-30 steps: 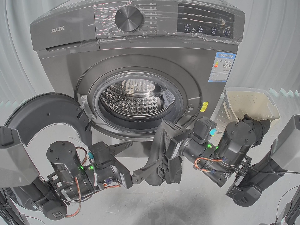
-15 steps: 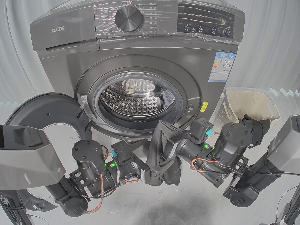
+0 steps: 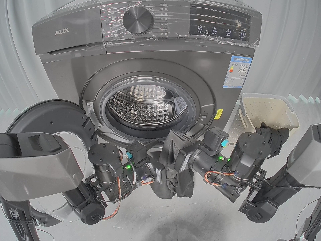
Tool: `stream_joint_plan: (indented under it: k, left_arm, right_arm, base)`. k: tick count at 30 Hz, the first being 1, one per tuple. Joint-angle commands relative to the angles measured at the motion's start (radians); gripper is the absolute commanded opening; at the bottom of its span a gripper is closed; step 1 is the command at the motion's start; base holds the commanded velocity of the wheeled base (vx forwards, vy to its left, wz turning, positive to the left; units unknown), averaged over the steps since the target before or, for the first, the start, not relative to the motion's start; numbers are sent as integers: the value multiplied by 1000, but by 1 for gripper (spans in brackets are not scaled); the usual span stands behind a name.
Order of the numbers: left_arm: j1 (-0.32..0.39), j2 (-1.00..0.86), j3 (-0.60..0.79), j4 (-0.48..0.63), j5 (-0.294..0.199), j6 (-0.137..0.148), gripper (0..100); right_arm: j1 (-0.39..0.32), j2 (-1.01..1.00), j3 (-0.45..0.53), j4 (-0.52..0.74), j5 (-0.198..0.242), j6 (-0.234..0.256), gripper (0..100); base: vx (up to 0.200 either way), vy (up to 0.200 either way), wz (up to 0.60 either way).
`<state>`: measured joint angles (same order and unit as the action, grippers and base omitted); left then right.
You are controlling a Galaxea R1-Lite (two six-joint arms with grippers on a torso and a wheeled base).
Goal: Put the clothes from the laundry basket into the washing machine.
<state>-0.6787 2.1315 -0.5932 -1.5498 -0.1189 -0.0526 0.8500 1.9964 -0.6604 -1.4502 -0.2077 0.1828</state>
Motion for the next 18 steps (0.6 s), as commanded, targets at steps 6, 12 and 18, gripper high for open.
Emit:
stream_joint_plan:
  k: [6,12,18]
  left_arm:
    - [5,13,-25,-1,10,0,0]
    - [2,13,-34,-1,10,-1,0]
    - [-1,1,-22,-3,12,-1,0]
  right_arm:
    - [7,1,1,-1,-2,7,0]
    - [7,1,1,-1,-2,7,0]
    - [11,4,24,-12,2,32,0]
  base:
    - [0,0,0]
    - [0,0,0]
    - [0,0,0]
